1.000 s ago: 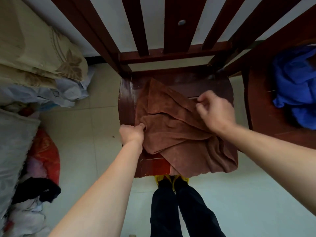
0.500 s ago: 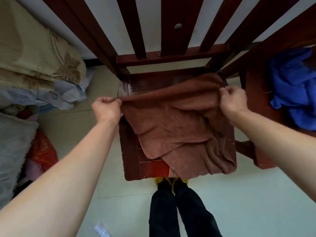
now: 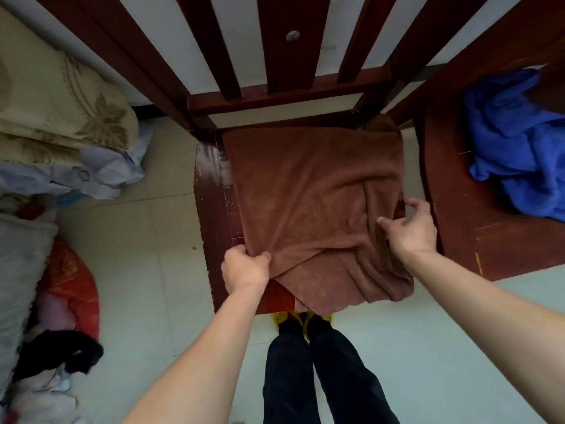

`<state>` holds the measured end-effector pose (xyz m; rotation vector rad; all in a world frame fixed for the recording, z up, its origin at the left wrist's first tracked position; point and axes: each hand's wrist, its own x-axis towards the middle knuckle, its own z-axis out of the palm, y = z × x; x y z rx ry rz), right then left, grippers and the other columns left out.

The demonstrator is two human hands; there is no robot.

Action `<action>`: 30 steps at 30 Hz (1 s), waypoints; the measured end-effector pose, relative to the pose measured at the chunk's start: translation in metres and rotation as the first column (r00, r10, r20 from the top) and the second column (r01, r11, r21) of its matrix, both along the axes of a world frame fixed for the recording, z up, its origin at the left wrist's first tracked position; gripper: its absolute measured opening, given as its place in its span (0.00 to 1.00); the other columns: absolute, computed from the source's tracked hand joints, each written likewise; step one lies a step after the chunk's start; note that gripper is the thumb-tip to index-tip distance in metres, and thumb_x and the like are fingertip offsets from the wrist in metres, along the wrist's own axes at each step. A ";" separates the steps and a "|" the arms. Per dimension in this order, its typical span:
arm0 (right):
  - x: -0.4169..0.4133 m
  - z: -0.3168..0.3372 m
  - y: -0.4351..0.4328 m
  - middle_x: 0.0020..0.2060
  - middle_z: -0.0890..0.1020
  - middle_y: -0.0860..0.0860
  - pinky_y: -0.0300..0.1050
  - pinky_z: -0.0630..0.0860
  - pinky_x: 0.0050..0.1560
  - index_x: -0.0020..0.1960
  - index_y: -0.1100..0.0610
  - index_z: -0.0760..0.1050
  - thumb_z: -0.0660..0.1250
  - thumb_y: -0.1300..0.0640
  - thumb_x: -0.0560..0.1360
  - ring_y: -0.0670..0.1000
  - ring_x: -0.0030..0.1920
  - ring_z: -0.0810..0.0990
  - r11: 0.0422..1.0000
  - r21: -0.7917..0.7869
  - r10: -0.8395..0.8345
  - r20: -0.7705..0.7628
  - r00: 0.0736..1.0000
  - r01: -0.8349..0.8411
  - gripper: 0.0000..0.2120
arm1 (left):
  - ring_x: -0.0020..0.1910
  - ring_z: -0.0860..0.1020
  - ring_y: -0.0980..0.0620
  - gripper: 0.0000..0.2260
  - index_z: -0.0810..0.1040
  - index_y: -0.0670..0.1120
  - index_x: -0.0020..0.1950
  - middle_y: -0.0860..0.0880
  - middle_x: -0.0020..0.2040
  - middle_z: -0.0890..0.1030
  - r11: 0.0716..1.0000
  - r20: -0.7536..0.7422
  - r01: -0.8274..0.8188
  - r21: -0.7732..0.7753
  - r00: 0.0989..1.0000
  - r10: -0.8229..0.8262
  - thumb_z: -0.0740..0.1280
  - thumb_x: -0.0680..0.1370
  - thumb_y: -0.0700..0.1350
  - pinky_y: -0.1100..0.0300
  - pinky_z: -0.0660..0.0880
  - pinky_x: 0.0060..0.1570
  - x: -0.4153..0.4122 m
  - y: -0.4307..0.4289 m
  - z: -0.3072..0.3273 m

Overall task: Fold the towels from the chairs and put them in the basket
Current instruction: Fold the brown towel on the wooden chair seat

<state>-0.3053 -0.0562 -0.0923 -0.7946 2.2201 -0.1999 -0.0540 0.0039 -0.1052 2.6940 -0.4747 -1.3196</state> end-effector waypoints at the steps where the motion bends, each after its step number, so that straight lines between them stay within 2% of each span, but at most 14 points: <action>1: -0.003 0.001 0.006 0.38 0.80 0.50 0.48 0.71 0.53 0.67 0.55 0.66 0.74 0.55 0.71 0.54 0.47 0.78 0.999 0.026 0.047 -0.034 0.998 -0.046 0.28 | 0.42 0.79 0.44 0.06 0.77 0.49 0.38 0.45 0.44 0.83 1.000 0.029 0.019 0.015 0.999 -0.019 0.73 0.69 0.46 0.58 0.74 0.43 0.006 0.005 -0.001; 4: -0.011 0.006 0.021 0.39 0.82 0.49 0.51 0.72 0.52 0.68 0.53 0.65 0.74 0.56 0.71 0.57 0.50 0.81 0.977 0.111 0.187 -0.063 0.980 -0.180 0.30 | 0.44 0.80 0.41 0.08 0.77 0.48 0.41 0.44 0.44 0.83 0.993 0.075 0.074 0.096 0.994 -0.081 0.73 0.66 0.46 0.54 0.77 0.46 0.035 0.017 -0.003; 7: -0.012 0.012 0.019 0.42 0.83 0.48 0.49 0.71 0.48 0.69 0.52 0.65 0.74 0.53 0.70 0.56 0.51 0.81 0.956 0.126 0.272 -0.051 0.961 -0.264 0.31 | 0.49 0.80 0.41 0.14 0.78 0.47 0.47 0.43 0.48 0.83 0.972 0.037 0.161 0.172 0.985 -0.169 0.75 0.65 0.48 0.53 0.77 0.50 0.055 0.017 0.002; 10: -0.005 0.015 -0.008 0.49 0.81 0.48 0.46 0.71 0.46 0.64 0.51 0.71 0.71 0.47 0.72 0.55 0.53 0.80 0.942 0.003 0.334 -0.091 0.938 -0.336 0.24 | 0.50 0.81 0.43 0.23 0.79 0.45 0.51 0.44 0.50 0.83 0.993 0.052 0.115 0.034 0.992 -0.117 0.77 0.62 0.55 0.52 0.77 0.53 0.061 -0.010 0.007; 13: 0.010 0.007 -0.057 0.56 0.81 0.50 0.47 0.74 0.52 0.62 0.51 0.74 0.69 0.43 0.73 0.54 0.56 0.79 0.935 -0.133 0.317 -0.093 0.944 -0.328 0.21 | 0.48 0.81 0.44 0.25 0.76 0.47 0.45 0.44 0.49 0.83 0.983 0.046 -0.079 -0.165 0.995 0.088 0.77 0.59 0.61 0.53 0.78 0.53 0.069 -0.060 0.003; 15: 0.022 0.000 -0.091 0.57 0.81 0.51 0.48 0.75 0.56 0.63 0.51 0.74 0.70 0.41 0.71 0.55 0.58 0.79 0.936 -0.144 0.318 -0.047 0.947 -0.322 0.24 | 0.44 0.82 0.44 0.26 0.74 0.49 0.40 0.45 0.45 0.83 0.957 0.041 -0.140 -0.255 0.987 0.156 0.74 0.54 0.66 0.49 0.80 0.49 0.074 -0.085 -0.004; 17: 0.031 -0.006 -0.112 0.54 0.81 0.52 0.51 0.76 0.57 0.58 0.51 0.76 0.72 0.43 0.69 0.55 0.56 0.79 0.920 -0.074 0.384 -0.015 0.923 -0.384 0.21 | 0.39 0.81 0.46 0.20 0.74 0.50 0.37 0.47 0.42 0.83 0.945 0.035 -0.076 -0.318 0.995 0.091 0.75 0.59 0.62 0.54 0.80 0.44 0.073 -0.101 -0.007; 19: 0.033 -0.007 -0.118 0.47 0.82 0.52 0.52 0.78 0.54 0.46 0.50 0.79 0.72 0.46 0.70 0.55 0.51 0.81 0.896 -0.015 0.443 -0.046 0.895 -0.444 0.09 | 0.37 0.78 0.49 0.11 0.76 0.48 0.38 0.47 0.40 0.81 0.935 0.047 0.009 -0.354 0.999 0.008 0.75 0.68 0.51 0.58 0.76 0.41 0.070 -0.116 -0.009; 21: 0.028 0.000 -0.120 0.45 0.83 0.51 0.52 0.78 0.53 0.42 0.49 0.78 0.70 0.46 0.72 0.55 0.49 0.81 0.913 -0.057 0.399 -0.081 0.913 -0.404 0.07 | 0.38 0.77 0.50 0.06 0.77 0.46 0.40 0.47 0.40 0.80 0.927 0.124 0.073 -0.369 0.992 -0.029 0.73 0.71 0.46 0.58 0.76 0.42 0.072 -0.129 -0.006; 25: 0.017 0.019 -0.135 0.51 0.81 0.50 0.53 0.78 0.55 0.51 0.49 0.78 0.67 0.47 0.75 0.53 0.52 0.80 0.930 -0.171 0.311 -0.114 0.944 -0.327 0.08 | 0.42 0.80 0.48 0.05 0.77 0.48 0.40 0.48 0.42 0.80 0.902 0.151 0.042 -0.430 0.988 0.026 0.72 0.71 0.46 0.57 0.79 0.46 0.082 -0.149 0.001; 27: 0.020 0.022 -0.149 0.52 0.81 0.50 0.52 0.78 0.55 0.53 0.51 0.78 0.67 0.48 0.76 0.52 0.52 0.80 0.922 -0.206 0.305 -0.134 0.943 -0.327 0.09 | 0.40 0.80 0.49 0.06 0.77 0.48 0.40 0.47 0.41 0.81 0.892 0.157 0.037 -0.450 0.987 0.038 0.73 0.70 0.46 0.57 0.79 0.44 0.084 -0.160 0.002; 29: 0.025 0.018 -0.159 0.51 0.81 0.51 0.51 0.79 0.54 0.52 0.51 0.78 0.68 0.49 0.76 0.52 0.51 0.81 0.928 -0.216 0.282 -0.122 0.951 -0.303 0.09 | 0.31 0.78 0.51 0.06 0.75 0.48 0.40 0.46 0.38 0.80 0.893 0.097 -0.030 -0.449 0.992 0.082 0.71 0.71 0.46 0.59 0.78 0.31 0.085 -0.168 -0.003; 30: 0.026 0.014 -0.159 0.52 0.81 0.51 0.51 0.79 0.54 0.53 0.52 0.78 0.68 0.49 0.76 0.52 0.51 0.81 0.934 -0.211 0.273 -0.108 0.956 -0.290 0.09 | 0.27 0.76 0.53 0.04 0.74 0.48 0.43 0.46 0.36 0.80 0.906 0.047 -0.063 -0.420 0.995 0.091 0.69 0.74 0.44 0.63 0.74 0.24 0.084 -0.170 -0.006</action>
